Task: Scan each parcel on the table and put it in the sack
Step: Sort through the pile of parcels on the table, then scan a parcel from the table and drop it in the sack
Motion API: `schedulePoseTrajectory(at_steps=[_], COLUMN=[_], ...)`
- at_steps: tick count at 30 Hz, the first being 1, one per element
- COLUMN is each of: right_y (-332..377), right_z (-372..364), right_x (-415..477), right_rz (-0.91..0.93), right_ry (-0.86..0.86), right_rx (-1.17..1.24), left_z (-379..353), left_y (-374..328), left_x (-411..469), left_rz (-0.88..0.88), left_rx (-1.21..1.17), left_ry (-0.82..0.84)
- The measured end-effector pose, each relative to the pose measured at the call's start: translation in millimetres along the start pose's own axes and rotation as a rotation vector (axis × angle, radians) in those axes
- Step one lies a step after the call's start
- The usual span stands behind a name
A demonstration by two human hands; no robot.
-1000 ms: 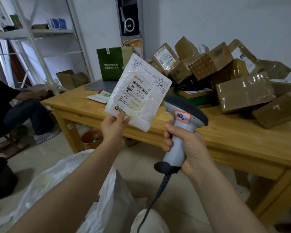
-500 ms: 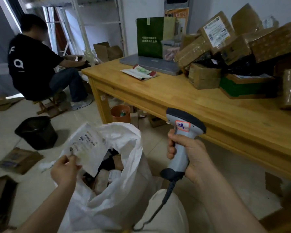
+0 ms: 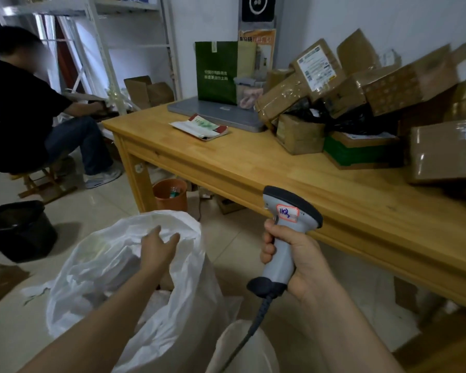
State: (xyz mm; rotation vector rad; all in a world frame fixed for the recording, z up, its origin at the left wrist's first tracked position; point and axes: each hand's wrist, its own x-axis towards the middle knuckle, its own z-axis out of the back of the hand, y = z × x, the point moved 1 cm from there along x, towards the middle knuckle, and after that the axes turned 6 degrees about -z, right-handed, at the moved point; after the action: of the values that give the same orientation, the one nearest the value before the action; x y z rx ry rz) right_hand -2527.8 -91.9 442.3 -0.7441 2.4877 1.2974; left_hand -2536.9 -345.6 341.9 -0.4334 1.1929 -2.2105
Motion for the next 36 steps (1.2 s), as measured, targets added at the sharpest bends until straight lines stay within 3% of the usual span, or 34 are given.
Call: schedulePoseTrajectory(at_steps=[4,11,16,20,27,32,36], right_y=[46.6,125.7,160.2,174.5,181.8,173.9,164.8], right_z=[10.2,50.6,80.6,99.5,113.8,122.6,128.6], right_x=[-14.0,-39.9,-47.0,-49.3,-38.9,-42.3,-53.7], right_rz=[0.107,0.338,0.427,0.426,0.387,0.388,0.418], right_ry=[-0.009,-0.030,-0.037,-0.031,0.001,-0.041,-0.067], right_rx=[0.084,0.140,0.165,0.217,0.205,0.227,0.233], left_z=[-41.0,-120.0,-173.6,-214.6,-259.1,-239.6,-203.6], left_y=[-114.2,-279.2,-377.3,-438.6,-484.6,-470.5,-406.6], left_x=[-0.5,-27.9,-35.0,-39.9,-35.5,-39.1,-55.3], left_rz=[-0.398,-0.737,-0.978,-1.048,-1.036,-1.091,-1.267], left_rx=[-0.062,-0.098,0.024,0.153,0.350,0.206,0.021], left_ry=[0.111,0.256,0.226,0.138,0.029,0.010,-0.039])
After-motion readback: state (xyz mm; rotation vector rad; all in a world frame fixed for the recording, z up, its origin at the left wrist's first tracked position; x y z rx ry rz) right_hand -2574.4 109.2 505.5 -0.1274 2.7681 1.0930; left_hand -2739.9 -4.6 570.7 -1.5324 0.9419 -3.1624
